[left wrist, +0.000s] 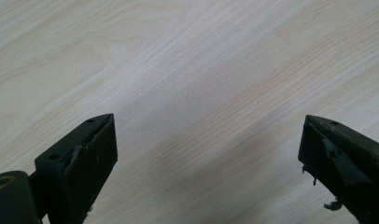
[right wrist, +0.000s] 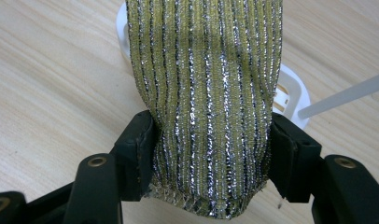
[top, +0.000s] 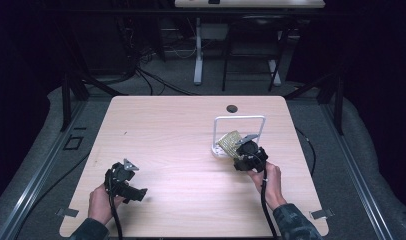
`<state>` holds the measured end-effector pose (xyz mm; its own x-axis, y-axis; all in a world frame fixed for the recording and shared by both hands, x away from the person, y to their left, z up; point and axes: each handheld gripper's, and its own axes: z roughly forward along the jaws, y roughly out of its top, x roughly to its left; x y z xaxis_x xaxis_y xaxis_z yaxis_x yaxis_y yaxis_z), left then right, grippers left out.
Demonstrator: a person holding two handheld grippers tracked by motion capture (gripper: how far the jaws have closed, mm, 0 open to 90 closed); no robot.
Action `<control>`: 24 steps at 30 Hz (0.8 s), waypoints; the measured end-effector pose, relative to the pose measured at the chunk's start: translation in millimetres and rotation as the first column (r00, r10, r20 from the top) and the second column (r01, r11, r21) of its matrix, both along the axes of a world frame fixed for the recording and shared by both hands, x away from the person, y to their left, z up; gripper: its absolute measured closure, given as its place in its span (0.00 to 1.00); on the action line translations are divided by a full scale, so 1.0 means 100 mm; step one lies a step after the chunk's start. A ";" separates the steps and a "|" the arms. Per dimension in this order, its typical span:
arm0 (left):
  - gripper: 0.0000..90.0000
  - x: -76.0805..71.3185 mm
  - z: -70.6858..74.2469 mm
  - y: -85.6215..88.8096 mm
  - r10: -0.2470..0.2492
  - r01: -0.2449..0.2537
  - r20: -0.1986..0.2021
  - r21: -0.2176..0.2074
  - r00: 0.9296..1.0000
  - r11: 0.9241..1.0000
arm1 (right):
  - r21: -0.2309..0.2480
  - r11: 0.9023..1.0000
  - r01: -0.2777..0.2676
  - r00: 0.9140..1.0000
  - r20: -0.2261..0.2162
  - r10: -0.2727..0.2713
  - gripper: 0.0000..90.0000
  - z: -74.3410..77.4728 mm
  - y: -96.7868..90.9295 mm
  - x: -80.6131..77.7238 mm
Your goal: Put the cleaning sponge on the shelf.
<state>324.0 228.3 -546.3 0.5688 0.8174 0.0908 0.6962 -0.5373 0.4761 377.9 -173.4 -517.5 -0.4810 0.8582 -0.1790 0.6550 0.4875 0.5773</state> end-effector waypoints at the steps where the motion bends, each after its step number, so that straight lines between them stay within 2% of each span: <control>1: 0.05 0.00 0.00 0.00 0.000 0.000 -0.002 0.001 1.000 1.000 | 0.001 1.000 0.001 1.000 0.003 -0.001 0.44 -0.01 0.01 0.01; 4: 0.05 0.00 0.00 0.00 0.002 -0.002 -0.004 0.001 1.000 1.000 | 0.001 1.000 0.006 1.000 0.000 -0.006 0.44 -0.02 0.03 0.04; 6: 0.05 0.00 0.00 0.00 0.002 -0.002 -0.003 0.001 1.000 1.000 | -0.020 1.000 0.017 1.000 0.002 -0.017 0.44 -0.05 0.06 0.10; 16: 0.05 0.01 -0.01 0.01 0.003 -0.003 -0.007 0.004 1.000 1.000 | -0.022 0.997 0.074 0.997 0.005 -0.074 0.43 -0.12 0.07 0.28; 20: 0.05 0.01 -0.01 0.01 0.003 -0.003 -0.005 0.004 1.000 1.000 | -0.045 0.995 0.086 0.996 0.012 -0.085 0.43 -0.13 0.09 0.35; 24: 0.05 0.01 -0.01 0.01 0.002 -0.002 -0.007 0.005 1.000 1.000 | -0.039 0.994 0.100 0.995 -0.007 -0.100 0.42 -0.18 0.09 0.40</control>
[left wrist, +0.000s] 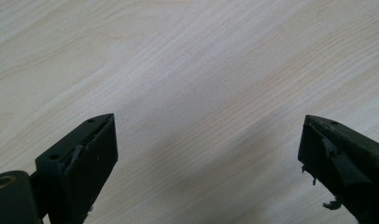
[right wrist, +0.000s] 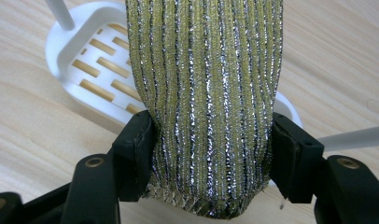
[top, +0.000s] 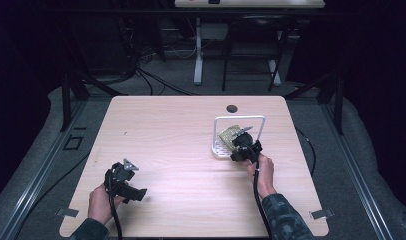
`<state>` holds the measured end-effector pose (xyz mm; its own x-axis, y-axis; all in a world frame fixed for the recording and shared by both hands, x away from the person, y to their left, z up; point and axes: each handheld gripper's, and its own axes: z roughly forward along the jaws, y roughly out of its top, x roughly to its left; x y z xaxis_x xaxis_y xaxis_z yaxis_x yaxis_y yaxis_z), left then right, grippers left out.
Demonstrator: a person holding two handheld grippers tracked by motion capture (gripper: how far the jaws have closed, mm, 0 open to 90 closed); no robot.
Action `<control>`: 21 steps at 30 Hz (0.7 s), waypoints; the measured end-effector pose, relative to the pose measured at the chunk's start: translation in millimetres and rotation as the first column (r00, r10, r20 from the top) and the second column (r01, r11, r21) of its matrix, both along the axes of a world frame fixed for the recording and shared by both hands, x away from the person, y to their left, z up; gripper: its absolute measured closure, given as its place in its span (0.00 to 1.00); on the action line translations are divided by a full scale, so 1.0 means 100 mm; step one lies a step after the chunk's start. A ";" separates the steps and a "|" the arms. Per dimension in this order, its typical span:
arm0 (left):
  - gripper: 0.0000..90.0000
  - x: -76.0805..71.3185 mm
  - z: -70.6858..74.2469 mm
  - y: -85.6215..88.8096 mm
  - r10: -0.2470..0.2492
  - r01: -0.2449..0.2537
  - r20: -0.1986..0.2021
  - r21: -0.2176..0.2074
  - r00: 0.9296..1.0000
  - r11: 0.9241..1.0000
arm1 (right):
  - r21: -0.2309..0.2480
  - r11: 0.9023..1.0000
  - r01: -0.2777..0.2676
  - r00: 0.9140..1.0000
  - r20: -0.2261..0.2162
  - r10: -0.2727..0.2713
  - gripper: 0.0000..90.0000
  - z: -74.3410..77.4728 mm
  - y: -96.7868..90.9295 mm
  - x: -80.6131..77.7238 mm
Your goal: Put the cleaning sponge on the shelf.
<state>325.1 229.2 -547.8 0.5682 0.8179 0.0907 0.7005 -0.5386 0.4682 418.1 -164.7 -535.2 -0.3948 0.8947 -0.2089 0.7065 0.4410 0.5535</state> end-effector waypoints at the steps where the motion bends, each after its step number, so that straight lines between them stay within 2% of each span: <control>1: 0.05 0.00 0.00 0.00 0.003 -0.003 -0.001 -0.002 1.000 1.000 | -0.001 1.000 0.000 1.000 -0.002 0.000 0.42 -0.01 0.00 0.01; 7: 0.05 0.00 0.00 0.00 0.000 0.000 -0.002 -0.001 1.000 1.000 | -0.014 1.000 -0.001 1.000 -0.007 0.001 0.40 -0.06 0.02 0.06; 12: 0.05 0.00 -0.01 0.00 0.000 0.000 -0.004 -0.001 1.000 1.000 | -0.006 1.000 0.001 1.000 -0.027 -0.001 0.38 -0.09 0.05 0.09; 13: 0.05 0.00 -0.01 0.00 -0.001 0.001 -0.004 0.000 1.000 1.000 | -0.011 1.000 0.000 1.000 -0.019 0.000 0.37 -0.10 0.06 0.09; 21: 0.05 0.00 0.00 0.00 -0.006 0.006 -0.003 0.002 1.000 1.000 | -0.002 1.000 -0.004 0.999 -0.042 0.004 0.26 -0.10 0.05 0.10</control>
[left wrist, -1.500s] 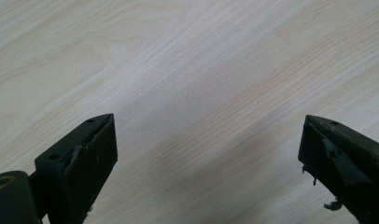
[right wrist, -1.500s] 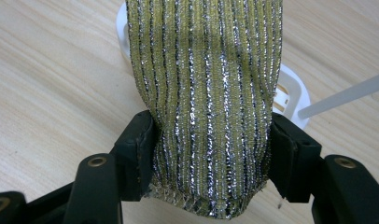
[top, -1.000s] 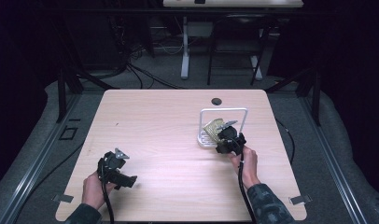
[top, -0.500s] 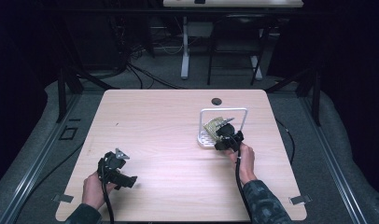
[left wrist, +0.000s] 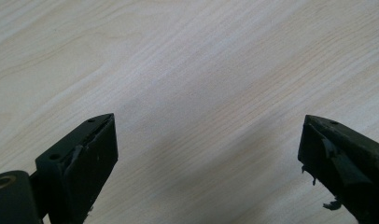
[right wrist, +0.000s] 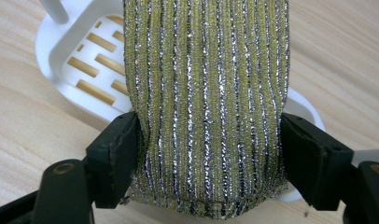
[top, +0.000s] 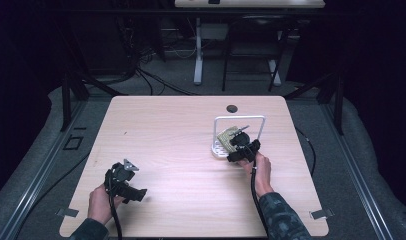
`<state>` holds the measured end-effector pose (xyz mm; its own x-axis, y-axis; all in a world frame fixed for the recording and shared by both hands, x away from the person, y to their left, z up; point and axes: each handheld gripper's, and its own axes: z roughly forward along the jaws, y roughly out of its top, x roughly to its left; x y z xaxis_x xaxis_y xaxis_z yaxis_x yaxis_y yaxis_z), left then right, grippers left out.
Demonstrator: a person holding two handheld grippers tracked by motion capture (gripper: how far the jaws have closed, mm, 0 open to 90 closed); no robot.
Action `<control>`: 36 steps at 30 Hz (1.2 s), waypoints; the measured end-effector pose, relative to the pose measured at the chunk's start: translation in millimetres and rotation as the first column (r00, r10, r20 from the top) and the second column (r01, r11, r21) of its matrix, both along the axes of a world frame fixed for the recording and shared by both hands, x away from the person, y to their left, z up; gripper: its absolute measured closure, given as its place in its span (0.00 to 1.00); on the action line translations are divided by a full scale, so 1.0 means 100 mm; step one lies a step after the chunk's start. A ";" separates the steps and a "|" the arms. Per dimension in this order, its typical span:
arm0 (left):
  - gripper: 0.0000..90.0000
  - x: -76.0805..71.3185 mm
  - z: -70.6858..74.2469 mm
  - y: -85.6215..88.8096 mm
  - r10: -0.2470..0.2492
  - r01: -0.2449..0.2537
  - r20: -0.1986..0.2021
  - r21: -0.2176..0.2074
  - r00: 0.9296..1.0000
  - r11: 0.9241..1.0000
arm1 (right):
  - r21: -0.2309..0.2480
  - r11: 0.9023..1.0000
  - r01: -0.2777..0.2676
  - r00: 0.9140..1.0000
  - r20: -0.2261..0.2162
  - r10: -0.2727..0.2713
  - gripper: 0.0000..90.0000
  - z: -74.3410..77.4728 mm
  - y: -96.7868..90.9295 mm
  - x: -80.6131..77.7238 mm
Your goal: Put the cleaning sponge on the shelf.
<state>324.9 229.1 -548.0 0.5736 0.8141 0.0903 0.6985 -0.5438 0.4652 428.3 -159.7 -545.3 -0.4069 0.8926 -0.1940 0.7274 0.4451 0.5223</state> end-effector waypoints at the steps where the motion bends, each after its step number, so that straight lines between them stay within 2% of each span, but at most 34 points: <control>1: 0.05 0.00 0.00 0.00 0.000 0.000 0.000 0.000 1.000 1.000 | -0.002 1.000 -0.001 1.000 0.001 0.001 0.23 0.00 0.00 0.00; 9: 0.06 0.00 0.00 0.00 0.001 -0.001 0.001 -0.001 1.000 1.000 | -0.002 1.000 -0.011 1.000 0.011 0.011 0.16 0.02 0.01 -0.01; 15: 0.06 -0.01 0.00 0.00 0.001 -0.001 0.001 -0.001 1.000 1.000 | 0.008 1.000 -0.028 0.999 0.040 0.028 0.15 0.05 0.03 -0.03; 21: 0.06 -0.01 0.01 0.00 0.000 0.000 0.002 -0.003 1.000 1.000 | 0.013 0.999 -0.049 0.998 0.041 0.048 0.15 0.10 0.05 -0.05; 29: 0.06 -0.01 0.01 0.00 0.001 -0.001 0.003 -0.004 1.000 1.000 | 0.044 0.994 -0.095 0.994 0.066 0.092 0.15 0.24 0.06 -0.14; 36: 0.06 -0.01 0.01 0.00 0.001 -0.001 0.002 -0.003 1.000 1.000 | 0.092 0.984 -0.153 0.987 0.072 0.147 0.15 0.41 0.03 -0.28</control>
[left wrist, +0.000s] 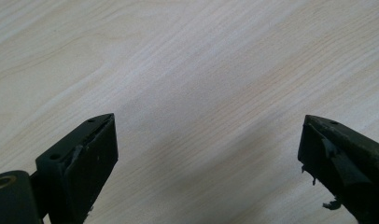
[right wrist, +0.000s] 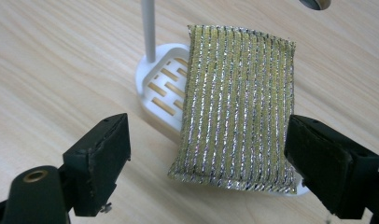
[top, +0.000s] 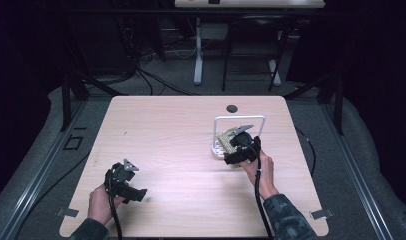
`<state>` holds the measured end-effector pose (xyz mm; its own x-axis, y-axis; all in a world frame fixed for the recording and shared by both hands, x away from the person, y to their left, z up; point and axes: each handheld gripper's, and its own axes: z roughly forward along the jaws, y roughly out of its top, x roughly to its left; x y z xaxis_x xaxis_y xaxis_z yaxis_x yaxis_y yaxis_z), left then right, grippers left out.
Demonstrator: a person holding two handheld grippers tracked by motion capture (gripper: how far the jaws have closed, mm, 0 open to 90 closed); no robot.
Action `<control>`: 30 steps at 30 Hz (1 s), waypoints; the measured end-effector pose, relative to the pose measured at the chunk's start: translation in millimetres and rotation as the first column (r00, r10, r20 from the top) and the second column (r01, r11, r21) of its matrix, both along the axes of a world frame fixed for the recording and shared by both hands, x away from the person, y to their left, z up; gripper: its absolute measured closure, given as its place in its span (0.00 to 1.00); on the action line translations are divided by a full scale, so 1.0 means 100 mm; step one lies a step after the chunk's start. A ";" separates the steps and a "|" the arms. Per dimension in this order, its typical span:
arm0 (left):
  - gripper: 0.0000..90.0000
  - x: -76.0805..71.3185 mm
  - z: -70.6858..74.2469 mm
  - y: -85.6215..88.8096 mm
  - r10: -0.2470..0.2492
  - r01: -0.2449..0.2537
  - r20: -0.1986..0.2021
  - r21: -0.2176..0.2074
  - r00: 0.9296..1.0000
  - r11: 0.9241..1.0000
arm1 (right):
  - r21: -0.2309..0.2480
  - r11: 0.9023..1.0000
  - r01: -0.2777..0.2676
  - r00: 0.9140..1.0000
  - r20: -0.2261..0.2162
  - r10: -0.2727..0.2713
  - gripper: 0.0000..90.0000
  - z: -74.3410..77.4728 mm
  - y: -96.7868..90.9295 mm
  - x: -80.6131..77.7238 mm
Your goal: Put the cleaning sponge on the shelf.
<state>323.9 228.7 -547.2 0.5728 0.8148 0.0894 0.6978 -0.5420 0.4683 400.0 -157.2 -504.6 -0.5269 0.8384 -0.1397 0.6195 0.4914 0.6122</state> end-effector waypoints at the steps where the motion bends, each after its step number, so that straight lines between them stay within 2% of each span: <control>1: 0.06 0.00 0.00 0.00 0.000 0.000 0.000 0.000 1.000 1.000 | 0.000 1.000 0.000 1.000 0.000 0.000 0.15 0.00 0.00 0.00; 4: 0.06 0.00 0.00 0.00 0.000 0.000 0.000 0.000 1.000 1.000 | 0.032 0.999 -0.022 1.000 -0.001 0.022 0.15 0.09 -0.06 -0.10; 7: 0.06 0.00 0.00 0.00 0.002 -0.002 0.001 -0.001 1.000 1.000 | 0.045 0.998 -0.038 0.999 0.004 0.038 0.15 0.15 -0.10 -0.17; 16: 0.06 0.00 0.00 -0.01 0.001 -0.001 0.001 0.000 1.000 1.000 | 0.059 0.995 -0.075 0.997 0.025 0.073 0.16 0.32 -0.24 -0.43; 24: 0.06 -0.01 -0.01 -0.01 -0.003 0.003 -0.002 0.004 1.000 1.000 | 0.084 0.993 -0.088 0.996 0.015 0.087 0.16 0.34 -0.39 -0.63; 26: 0.06 -0.01 -0.01 -0.01 -0.003 0.003 -0.005 0.003 1.000 1.000 | 0.081 0.993 -0.081 0.997 0.009 0.080 0.16 0.32 -0.48 -0.74; 30: 0.06 -0.01 -0.01 -0.02 -0.003 0.003 -0.005 0.003 1.000 1.000 | 0.084 0.994 -0.069 0.998 0.003 0.069 0.16 0.26 -0.60 -0.85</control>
